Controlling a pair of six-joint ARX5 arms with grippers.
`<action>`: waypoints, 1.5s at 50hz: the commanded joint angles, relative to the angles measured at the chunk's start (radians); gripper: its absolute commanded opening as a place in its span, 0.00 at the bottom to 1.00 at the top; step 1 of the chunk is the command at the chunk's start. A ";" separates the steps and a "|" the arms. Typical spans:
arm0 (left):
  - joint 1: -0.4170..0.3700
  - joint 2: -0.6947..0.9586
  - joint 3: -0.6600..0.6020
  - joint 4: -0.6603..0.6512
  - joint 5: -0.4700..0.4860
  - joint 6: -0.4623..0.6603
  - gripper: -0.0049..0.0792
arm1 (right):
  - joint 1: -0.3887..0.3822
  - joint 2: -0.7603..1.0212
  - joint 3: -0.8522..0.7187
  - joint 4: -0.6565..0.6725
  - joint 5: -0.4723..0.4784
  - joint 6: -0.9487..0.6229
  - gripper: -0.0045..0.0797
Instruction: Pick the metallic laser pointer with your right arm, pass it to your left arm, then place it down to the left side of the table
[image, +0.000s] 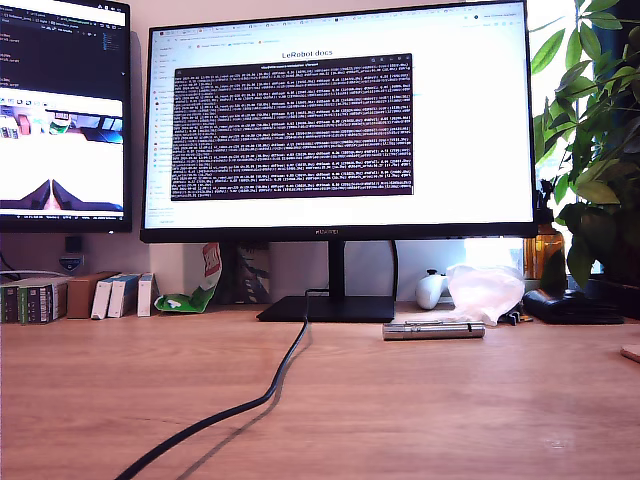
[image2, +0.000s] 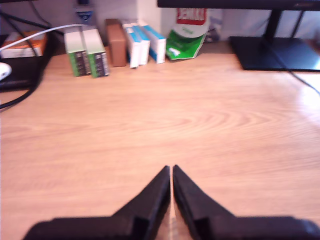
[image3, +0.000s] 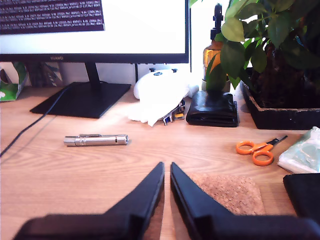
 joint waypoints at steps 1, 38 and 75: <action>0.000 -0.007 -0.026 0.029 0.017 -0.050 0.04 | 0.004 -0.006 -0.018 0.014 -0.015 0.084 0.04; -0.002 -0.007 -0.019 0.315 0.139 -0.335 0.04 | 0.005 -0.006 0.024 0.148 -0.212 0.393 0.04; -0.002 0.452 0.306 0.336 0.388 0.080 0.04 | 0.005 0.609 0.578 -0.241 -0.291 -0.156 0.04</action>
